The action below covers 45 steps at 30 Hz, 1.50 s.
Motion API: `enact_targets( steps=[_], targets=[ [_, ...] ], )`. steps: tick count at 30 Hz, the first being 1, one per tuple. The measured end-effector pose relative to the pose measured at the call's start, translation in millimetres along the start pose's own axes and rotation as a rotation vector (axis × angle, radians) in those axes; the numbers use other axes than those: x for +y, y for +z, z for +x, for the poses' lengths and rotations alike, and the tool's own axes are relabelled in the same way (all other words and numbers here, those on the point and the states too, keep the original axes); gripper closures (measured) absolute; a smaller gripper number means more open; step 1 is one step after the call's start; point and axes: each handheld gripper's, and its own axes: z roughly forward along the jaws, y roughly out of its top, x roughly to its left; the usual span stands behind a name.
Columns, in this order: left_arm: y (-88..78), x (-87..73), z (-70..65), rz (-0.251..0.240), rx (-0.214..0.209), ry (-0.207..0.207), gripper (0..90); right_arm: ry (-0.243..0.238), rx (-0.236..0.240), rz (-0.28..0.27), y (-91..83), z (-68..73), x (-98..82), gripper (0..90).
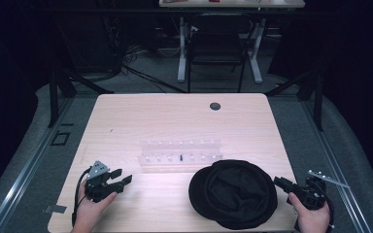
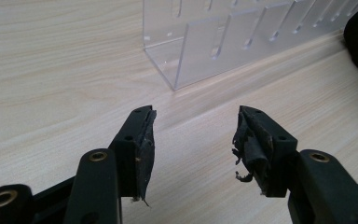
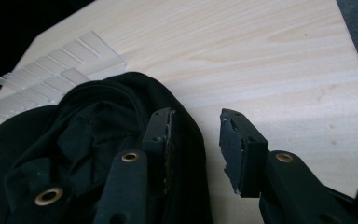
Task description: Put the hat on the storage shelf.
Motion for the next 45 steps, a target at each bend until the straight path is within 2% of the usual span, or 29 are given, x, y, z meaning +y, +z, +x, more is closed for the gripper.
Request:
enact_targets(
  steps=[2,5,10,11,12,14,15,16,18,20,21,22,23,24,25,26,27,29,30,31,33,34,35,36,37,40,41,44,45],
  targets=[
    [-0.1,-0.1,-0.1,0.000,0.001,-0.002,46.9,0.012,-0.009,0.021,0.8,0.4,-0.3,63.8],
    [0.7,-0.2,-0.9,-0.002,0.001,-0.001,46.8,0.036,-0.015,0.094,0.4,1.5,1.0,63.5],
    [0.9,0.2,-1.7,0.006,-0.004,0.007,46.6,0.015,-0.030,0.122,-6.6,4.7,3.4,65.1],
    [1.1,0.2,-1.9,0.007,-0.002,0.008,46.5,0.051,-0.010,0.085,-4.6,6.5,1.8,66.2],
    [1.2,0.0,-2.0,0.007,0.001,0.008,46.2,0.030,-0.017,0.123,-7.7,5.1,3.7,67.5],
    [1.2,-0.2,-2.0,0.008,0.002,0.008,46.0,0.037,-0.015,0.135,-8.3,5.2,4.3,69.1],
    [1.2,-0.5,-2.0,0.009,0.002,0.007,45.9,0.040,-0.029,0.179,-12.2,5.5,8.4,71.0],
    [0.6,-1.1,-2.2,0.015,0.002,0.004,45.9,0.060,-0.005,0.179,-11.8,6.5,9.8,71.8],
    [1.0,-1.4,-2.6,0.009,0.003,0.003,45.9,0.060,-0.001,0.197,-12.3,8.1,12.0,71.9],
    [0.9,-1.0,-2.8,0.012,-0.001,0.008,45.9,0.041,-0.012,0.219,-11.7,12.4,15.2,71.3],
    [1.3,-0.8,-3.4,0.009,-0.002,0.009,45.9,0.007,-0.069,0.261,-11.2,15.8,18.0,69.8],
    [1.3,-0.8,-3.4,0.009,-0.002,0.009,45.9,0.007,-0.069,0.261,-11.2,15.8,18.0,69.8],
    [1.7,-0.7,-4.1,0.010,-0.003,0.009,45.9,-0.015,-0.076,0.287,-11.4,15.2,20.0,68.8],
    [2.1,-0.8,-4.5,0.013,-0.002,0.012,45.9,0.021,-0.052,0.285,-8.4,16.5,19.9,68.6],
    [2.7,-0.9,-4.9,0.021,-0.004,0.017,45.9,0.025,-0.049,0.328,-5.6,17.1,21.9,67.9],
    [2.7,-0.9,-4.9,0.021,-0.004,0.017,45.9,0.025,-0.049,0.328,-5.6,17.1,21.9,67.9],
    [3.1,-1.0,-5.5,0.021,-0.002,0.020,45.9,0.007,-0.072,0.361,-2.3,20.2,24.0,68.0],
    [2.9,-0.9,-5.7,0.023,-0.002,0.020,45.9,0.001,-0.079,0.367,0.2,21.9,24.0,68.0],
    [3.1,-1.0,-6.0,0.019,-0.005,0.018,45.9,0.008,-0.062,0.369,3.3,23.1,23.4,67.9],
    [2.9,-1.0,-6.1,0.019,-0.004,0.019,45.9,-0.028,-0.088,0.436,3.5,24.2,27.0,66.7],
    [3.0,-1.2,-6.1,0.015,-0.004,0.018,45.9,-0.013,-0.087,0.423,5.7,25.7,26.0,66.7],
    [3.0,-1.2,-6.1,0.016,-0.005,0.018,45.9,-0.043,-0.117,0.459,5.2,26.7,28.2,66.8],
    [3.2,-1.2,-6.3,0.015,-0.004,0.017,45.9,-0.048,-0.125,0.466,6.2,27.7,28.5,66.7],
    [3.0,-1.0,-6.2,0.019,-0.006,0.018,45.9,-0.023,-0.101,0.452,8.5,28.5,27.0,67.2],
    [3.1,-0.9,-6.0,0.019,-0.007,0.020,45.9,-0.029,-0.100,0.473,9.6,28.8,27.9,70.0],
    [3.3,-0.9,-6.0,0.021,-0.008,0.025,45.9,-0.025,-0.108,0.481,11.5,29.7,28.4,73.4],
    [3.9,-1.2,-6.3,0.018,-0.007,0.025,45.9,-0.040,-0.132,0.506,10.8,29.5,30.1,74.3],
    [4.0,-1.2,-6.7,0.019,-0.008,0.026,45.9,-0.012,-0.104,0.501,13.3,28.5,29.1,75.4],
    [4.1,-1.2,-6.9,0.019,-0.009,0.024,45.9,-0.029,-0.127,0.524,12.5,27.9,31.2,75.7]
  ],
)
